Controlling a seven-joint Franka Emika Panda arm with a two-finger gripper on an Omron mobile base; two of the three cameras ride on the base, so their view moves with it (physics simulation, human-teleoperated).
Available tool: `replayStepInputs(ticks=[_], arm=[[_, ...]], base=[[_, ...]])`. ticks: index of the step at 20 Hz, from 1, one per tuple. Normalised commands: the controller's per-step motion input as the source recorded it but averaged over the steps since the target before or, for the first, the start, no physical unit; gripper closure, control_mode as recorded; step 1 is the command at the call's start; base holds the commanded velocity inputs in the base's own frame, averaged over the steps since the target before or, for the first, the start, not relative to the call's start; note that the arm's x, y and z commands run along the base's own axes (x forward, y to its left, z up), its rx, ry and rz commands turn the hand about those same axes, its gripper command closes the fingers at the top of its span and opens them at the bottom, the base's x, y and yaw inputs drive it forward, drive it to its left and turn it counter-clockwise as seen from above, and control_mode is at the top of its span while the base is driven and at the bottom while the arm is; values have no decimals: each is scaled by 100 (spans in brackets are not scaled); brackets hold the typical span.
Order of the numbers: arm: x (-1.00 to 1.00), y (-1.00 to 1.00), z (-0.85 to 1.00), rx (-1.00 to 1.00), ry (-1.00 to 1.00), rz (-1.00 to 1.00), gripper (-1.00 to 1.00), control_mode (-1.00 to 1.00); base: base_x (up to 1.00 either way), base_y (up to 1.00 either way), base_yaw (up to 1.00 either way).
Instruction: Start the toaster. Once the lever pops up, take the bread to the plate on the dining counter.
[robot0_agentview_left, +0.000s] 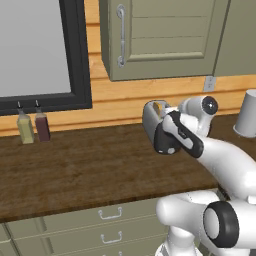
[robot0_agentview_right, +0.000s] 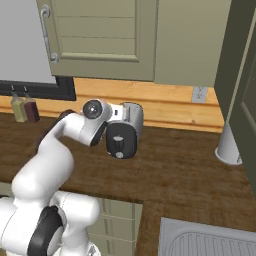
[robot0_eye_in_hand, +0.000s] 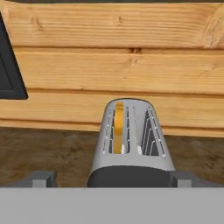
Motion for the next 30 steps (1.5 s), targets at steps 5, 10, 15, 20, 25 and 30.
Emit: replayStepInputs(ticks=[5, 10, 15, 20, 25, 30], arm=[[55, -1, 1, 0, 17, -1, -100, -100], [31, -2, -1, 0, 1, -2, -100, -100], [18, 0, -11, 0, 1, 0, -100, -100], [9, 0, -11, -2, 2, -3, -100, -100], [15, 0, -11, -1, 8, -4, -100, -100], [8, 0, -2, 0, 0, 0, -100, -100]], base=[[0, 0, 0], [0, 0, 0], [0, 0, 0], [0, 0, 0], [0, 0, 0], [0, 0, 0]])
